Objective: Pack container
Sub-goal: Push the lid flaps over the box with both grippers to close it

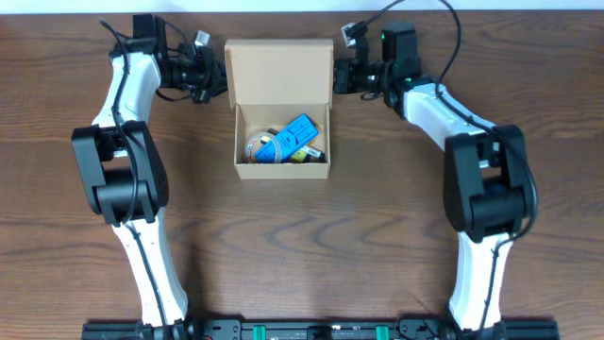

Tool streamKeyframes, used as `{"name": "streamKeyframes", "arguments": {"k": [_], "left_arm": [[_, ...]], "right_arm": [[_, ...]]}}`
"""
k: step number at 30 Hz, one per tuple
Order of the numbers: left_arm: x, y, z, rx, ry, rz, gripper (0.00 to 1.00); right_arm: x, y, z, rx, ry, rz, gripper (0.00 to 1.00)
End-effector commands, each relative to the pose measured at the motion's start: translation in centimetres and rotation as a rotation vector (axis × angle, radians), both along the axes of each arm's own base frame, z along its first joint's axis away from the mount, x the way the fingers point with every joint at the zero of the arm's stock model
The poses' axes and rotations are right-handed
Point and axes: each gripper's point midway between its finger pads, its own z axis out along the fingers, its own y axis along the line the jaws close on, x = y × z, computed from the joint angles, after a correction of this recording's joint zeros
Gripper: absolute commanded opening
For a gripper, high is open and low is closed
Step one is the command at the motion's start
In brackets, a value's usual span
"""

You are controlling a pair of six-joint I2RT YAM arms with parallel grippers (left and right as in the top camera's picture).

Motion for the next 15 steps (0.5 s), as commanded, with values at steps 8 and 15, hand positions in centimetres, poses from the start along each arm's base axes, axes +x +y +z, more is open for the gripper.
{"name": "streamKeyframes", "arguments": {"k": [8,15], "left_arm": [[-1.5,-0.1,2.3,0.144,-0.059,-0.113,0.05],[-4.7,2.0,2.1,0.359,0.069,-0.165,0.05]], "right_arm": [[-2.1,0.2,7.1,-0.062,-0.193,0.075,0.01],[-4.8,0.4,6.7,-0.228,-0.13,0.044,0.01]]}}
